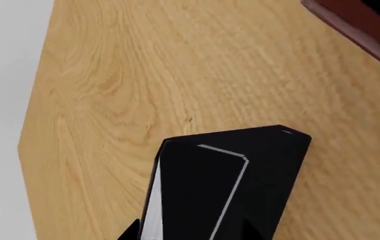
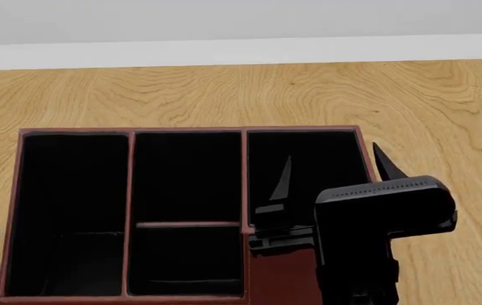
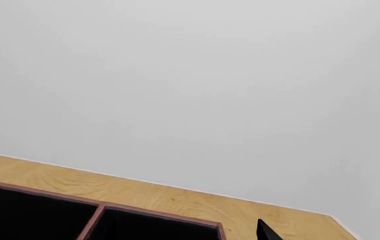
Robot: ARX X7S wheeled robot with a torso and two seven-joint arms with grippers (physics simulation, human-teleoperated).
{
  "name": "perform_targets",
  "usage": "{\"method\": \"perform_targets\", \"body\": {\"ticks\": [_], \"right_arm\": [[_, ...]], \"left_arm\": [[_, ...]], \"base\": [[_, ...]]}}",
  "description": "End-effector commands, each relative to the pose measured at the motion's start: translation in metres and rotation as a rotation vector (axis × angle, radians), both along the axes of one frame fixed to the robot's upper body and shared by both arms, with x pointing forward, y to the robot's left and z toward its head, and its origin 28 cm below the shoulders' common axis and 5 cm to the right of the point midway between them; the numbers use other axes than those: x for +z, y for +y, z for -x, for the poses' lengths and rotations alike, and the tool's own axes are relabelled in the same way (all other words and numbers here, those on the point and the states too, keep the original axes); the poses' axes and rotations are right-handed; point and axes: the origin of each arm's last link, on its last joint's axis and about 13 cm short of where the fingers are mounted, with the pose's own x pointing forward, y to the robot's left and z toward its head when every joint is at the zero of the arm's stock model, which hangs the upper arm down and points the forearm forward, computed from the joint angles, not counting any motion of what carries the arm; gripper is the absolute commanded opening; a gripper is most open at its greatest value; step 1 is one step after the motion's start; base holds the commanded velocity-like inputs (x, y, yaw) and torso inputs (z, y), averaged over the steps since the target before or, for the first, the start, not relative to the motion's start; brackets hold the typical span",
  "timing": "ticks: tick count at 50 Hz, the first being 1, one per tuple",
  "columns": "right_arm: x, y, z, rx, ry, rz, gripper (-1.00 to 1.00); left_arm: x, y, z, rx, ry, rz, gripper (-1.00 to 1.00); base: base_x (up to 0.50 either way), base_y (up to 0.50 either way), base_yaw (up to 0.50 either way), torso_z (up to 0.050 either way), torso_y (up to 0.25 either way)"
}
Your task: Pick up the book and place it in the back compartment of the caddy.
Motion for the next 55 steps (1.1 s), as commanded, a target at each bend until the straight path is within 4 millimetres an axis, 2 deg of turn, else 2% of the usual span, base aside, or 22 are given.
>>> {"method": "perform_targets", "body": {"ticks": [1, 10, 21, 29, 33, 36, 39, 40, 44, 50, 55], "right_arm": [[0.003, 0.000, 0.001, 0.007, -0.019, -0.006, 1.00], [0.004, -0.001, 0.003, 0.006, -0.025, -0.007, 1.00], [0.004, -0.002, 0.006, 0.005, -0.030, -0.007, 1.00], [0.003, -0.003, 0.006, 0.011, -0.041, -0.016, 1.00], [0.005, -0.004, 0.008, 0.009, -0.045, -0.019, 1.00], [0.006, -0.004, 0.008, 0.008, -0.048, -0.019, 1.00], [0.006, -0.004, 0.008, 0.010, -0.051, -0.025, 1.00], [0.006, -0.004, 0.008, 0.011, -0.054, -0.025, 1.00], [0.009, -0.005, 0.011, 0.012, -0.066, -0.025, 1.00], [0.011, -0.006, 0.012, 0.017, -0.081, -0.029, 1.00], [0.011, -0.005, 0.011, 0.025, -0.085, -0.034, 1.00]], "left_arm": [[-0.003, 0.011, 0.002, -0.035, -0.051, 0.061, -1.00], [0.031, 0.014, -0.008, -0.029, -0.171, 0.014, -1.00], [0.053, 0.017, -0.012, -0.040, -0.210, -0.033, -1.00], [0.085, 0.015, -0.019, -0.057, -0.336, -0.061, -1.00], [0.108, 0.011, -0.024, -0.063, -0.459, -0.064, -1.00], [0.131, 0.005, -0.027, -0.066, -0.523, -0.063, -1.00], [0.147, -0.004, -0.022, -0.097, -0.526, -0.021, -1.00], [0.153, -0.007, -0.020, -0.118, -0.555, -0.061, -1.00], [0.178, -0.019, -0.014, -0.179, -0.603, -0.047, -1.00], [0.204, -0.034, -0.001, -0.252, -0.649, -0.039, -1.00], [0.213, -0.048, 0.011, -0.334, -0.656, -0.020, -1.00]], "base": [[0.02, 0.00, 0.00, 0.000, 0.000], [0.00, 0.00, 0.00, -0.002, 0.000], [0.00, 0.00, 0.00, 0.000, 0.000], [0.00, 0.00, 0.00, 0.000, 0.000], [0.00, 0.00, 0.00, 0.000, 0.000], [0.00, 0.00, 0.00, 0.000, 0.000], [0.00, 0.00, 0.00, 0.000, 0.003], [0.00, 0.00, 0.00, 0.000, 0.000], [0.00, 0.00, 0.00, 0.000, 0.000], [0.00, 0.00, 0.00, 0.000, 0.002], [0.00, 0.00, 0.00, 0.000, 0.002]]}}
